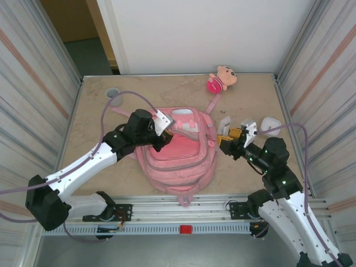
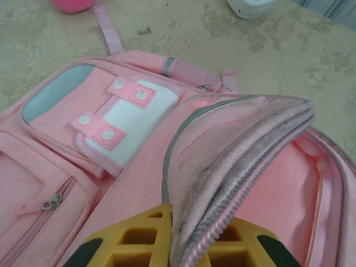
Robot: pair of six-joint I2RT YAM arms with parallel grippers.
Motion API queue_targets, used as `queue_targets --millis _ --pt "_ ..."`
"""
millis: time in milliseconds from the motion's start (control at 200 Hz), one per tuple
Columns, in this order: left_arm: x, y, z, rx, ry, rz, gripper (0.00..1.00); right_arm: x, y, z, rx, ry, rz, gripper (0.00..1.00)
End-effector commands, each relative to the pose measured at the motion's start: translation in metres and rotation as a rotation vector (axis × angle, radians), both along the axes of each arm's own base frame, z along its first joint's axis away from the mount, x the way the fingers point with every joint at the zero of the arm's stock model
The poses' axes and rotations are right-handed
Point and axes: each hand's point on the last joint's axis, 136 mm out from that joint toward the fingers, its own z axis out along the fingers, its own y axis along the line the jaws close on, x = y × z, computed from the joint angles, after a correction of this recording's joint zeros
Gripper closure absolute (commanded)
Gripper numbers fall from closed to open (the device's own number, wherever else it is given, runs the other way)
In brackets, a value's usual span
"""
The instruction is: Pack the student bag
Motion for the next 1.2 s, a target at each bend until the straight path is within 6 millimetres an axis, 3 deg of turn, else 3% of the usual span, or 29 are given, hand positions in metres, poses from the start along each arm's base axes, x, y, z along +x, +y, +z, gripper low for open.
queue_targets --millis 0,70,225,446,616,847,867,947,1193 --pt "0.003 -0.021 0.053 -0.16 -0.038 -0.029 0.88 -0.018 0.037 0.018 -0.042 -0.048 0.21 0.6" --pt "0.004 -0.023 0.054 -0.174 -0.032 -0.033 0.88 -0.026 0.057 0.013 -0.123 -0.069 0.28 0.61" --pt "0.003 -0.029 0.057 -0.198 -0.021 -0.051 0.88 -0.039 0.095 0.001 -0.291 -0.302 0.379 0.55" --pt "0.0 -0.032 0.058 -0.21 -0.003 -0.07 0.88 -0.035 0.126 -0.023 -0.432 -0.529 0.478 0.54" --pt "-0.004 -0.036 0.061 -0.234 0.005 -0.096 0.88 -0.012 0.133 -0.05 -0.562 -0.553 0.447 0.51" --pt "-0.003 -0.033 0.061 -0.227 -0.008 -0.09 0.87 -0.001 0.126 -0.073 -0.698 -0.548 0.429 0.48" --pt "-0.003 -0.033 0.061 -0.225 -0.007 -0.088 0.87 0.001 0.127 -0.084 -0.728 -0.528 0.446 0.48" --pt "-0.004 -0.033 0.062 -0.228 -0.01 -0.09 0.87 -0.001 0.122 -0.097 -0.803 -0.51 0.483 0.48" --pt "-0.002 -0.029 0.065 -0.239 -0.022 -0.082 0.87 0.002 0.12 -0.102 -0.857 -0.487 0.497 0.41"
